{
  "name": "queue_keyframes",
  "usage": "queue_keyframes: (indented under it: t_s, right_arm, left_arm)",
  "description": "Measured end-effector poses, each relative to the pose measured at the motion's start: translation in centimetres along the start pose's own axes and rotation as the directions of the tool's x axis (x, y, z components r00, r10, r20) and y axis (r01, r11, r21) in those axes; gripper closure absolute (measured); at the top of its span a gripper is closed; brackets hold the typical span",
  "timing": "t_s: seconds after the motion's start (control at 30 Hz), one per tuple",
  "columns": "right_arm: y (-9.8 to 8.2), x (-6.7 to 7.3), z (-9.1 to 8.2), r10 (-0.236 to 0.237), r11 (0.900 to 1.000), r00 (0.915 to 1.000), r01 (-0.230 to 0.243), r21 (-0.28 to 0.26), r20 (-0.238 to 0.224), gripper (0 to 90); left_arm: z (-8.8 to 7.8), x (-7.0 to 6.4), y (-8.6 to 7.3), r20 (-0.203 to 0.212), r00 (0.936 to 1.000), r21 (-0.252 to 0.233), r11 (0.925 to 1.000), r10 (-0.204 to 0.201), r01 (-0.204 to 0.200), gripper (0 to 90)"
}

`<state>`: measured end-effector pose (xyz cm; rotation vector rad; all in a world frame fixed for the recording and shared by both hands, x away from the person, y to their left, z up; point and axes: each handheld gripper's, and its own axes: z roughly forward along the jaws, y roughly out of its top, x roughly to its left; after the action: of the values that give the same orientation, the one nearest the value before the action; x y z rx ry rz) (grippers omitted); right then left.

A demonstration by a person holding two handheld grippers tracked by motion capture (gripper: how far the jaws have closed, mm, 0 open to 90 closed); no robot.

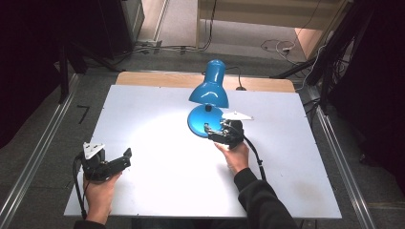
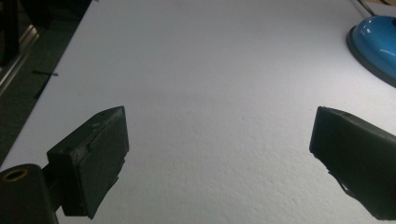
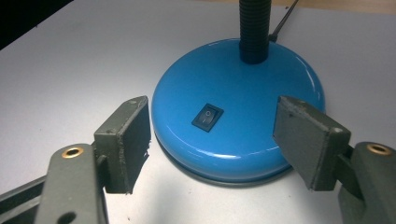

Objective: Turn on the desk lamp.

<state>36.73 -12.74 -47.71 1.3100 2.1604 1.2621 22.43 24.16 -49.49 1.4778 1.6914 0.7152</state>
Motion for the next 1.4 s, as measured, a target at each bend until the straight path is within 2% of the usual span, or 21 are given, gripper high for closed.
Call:
queue_keyframes:
  t_s: [0.03,0.07,0.1,0.13,0.2,0.27,0.37,0.43,0.5,0.57,0.6,0.67,0.73,0.83,0.9,1.13,1.27,1.4]
  right_arm:
    - [0.0,0.0,-0.2,0.005,1.000,1.0000,-0.005,-0.002,-0.003,24.5]
    - [-0.2,-0.2,-0.5,0.020,1.000,0.9995,-0.020,-0.001,-0.025,22.8]
    - [-0.2,-0.3,-0.6,0.015,1.000,0.9991,-0.014,0.015,-0.039,21.5]
    - [-0.2,-0.2,-0.8,-0.004,1.000,0.9996,0.004,0.022,-0.028,20.1]
    - [-0.4,-0.4,-1.1,0.006,1.000,0.9991,-0.006,0.017,-0.042,19.6]
    - [-0.4,-0.4,-1.4,-0.013,0.999,0.9990,0.014,0.031,-0.044,17.4]
    - [-0.9,-0.6,-1.7,-0.016,0.999,0.9983,0.018,0.031,-0.056,16.4]
    - [-1.1,-0.6,-1.9,-0.036,0.998,0.9985,0.038,0.043,-0.042,15.6]
    - [-1.6,-0.9,-2.1,-0.015,0.999,0.9984,0.017,0.042,-0.054,15.4]
    - [-1.7,-1.0,-2.3,-0.036,0.997,0.9985,0.039,0.071,-0.042,14.8]
    - [-1.8,-1.1,-2.5,-0.036,0.997,0.9984,0.038,0.062,-0.044,14.8]
    - [-2.0,-1.3,-2.9,-0.035,0.998,0.9984,0.037,0.054,-0.044,14.8]
    - [-2.2,-1.4,-3.3,-0.044,0.997,0.9982,0.046,0.058,-0.040,14.7]
    - [-2.6,-1.7,-3.8,-0.038,0.998,0.9987,0.040,0.058,-0.036,14.5]
    - [-2.7,-1.9,-4.1,-0.042,0.997,0.9986,0.044,0.066,-0.031,14.5]
    - [-2.7,-3.1,-5.8,-0.042,0.998,0.9988,0.043,0.041,-0.023,14.4]
    - [-2.9,-3.9,-6.7,-0.030,0.999,0.9994,0.030,0.029,-0.017,14.4]
    - [-3.0,-4.4,-7.3,-0.016,0.999,0.9998,0.016,0.027,-0.016,14.4]
  left_arm:
    - [-0.3,0.0,0.0,0.004,1.0000,-0.013,0.9999,-0.002,0.003,5.2]
    - [-0.4,-0.1,0.0,0.005,1.0000,-0.025,0.9997,0.001,-0.001,5.3]
    - [-0.4,-0.2,0.1,-0.001,0.9999,-0.025,0.9996,0.011,-0.011,5.5]
    - [-0.4,-0.2,0.1,-0.001,0.9999,-0.026,0.9995,0.016,-0.016,5.4]
    - [-0.3,-0.3,0.0,0.003,0.9999,-0.022,0.9997,0.010,-0.010,5.5]
    - [-0.4,-0.3,0.1,0.002,0.9997,-0.019,0.9996,0.023,-0.023,5.4]
    - [-0.5,-0.4,0.1,0.004,0.9998,-0.034,0.9993,0.018,-0.018,5.5]
    - [-0.6,-0.5,0.2,0.002,0.9994,-0.032,0.9989,0.033,-0.033,5.4]
    - [-0.6,-0.5,0.1,0.004,0.9997,-0.042,0.9988,0.024,-0.024,5.5]
    - [-0.5,-0.6,0.2,-0.004,0.9988,-0.028,0.9984,0.049,-0.049,5.4]
    - [-0.5,-0.6,0.2,-0.004,0.9988,-0.028,0.9984,0.049,-0.049,5.3]
    - [-1.4,-0.7,0.3,-0.018,0.9971,-0.071,0.9946,0.074,-0.075,5.4]
    - [-1.4,-0.8,0.2,-0.032,0.9952,-0.072,0.9929,0.093,-0.095,5.4]
    - [-1.2,-0.8,0.2,-0.034,0.9963,-0.056,0.9952,0.079,-0.081,5.4]
    - [-1.3,-0.9,0.2,-0.036,0.9957,-0.061,0.9943,0.085,-0.087,5.4]
    - [-1.0,-1.2,0.1,-0.045,0.9952,-0.049,0.9948,0.087,-0.089,5.4]
    - [-1.2,-1.3,0.1,-0.048,0.9945,-0.052,0.9940,0.093,-0.096,5.4]
    - [-0.9,-1.2,0.0,-0.044,0.9958,-0.037,0.9959,0.081,-0.082,5.4]
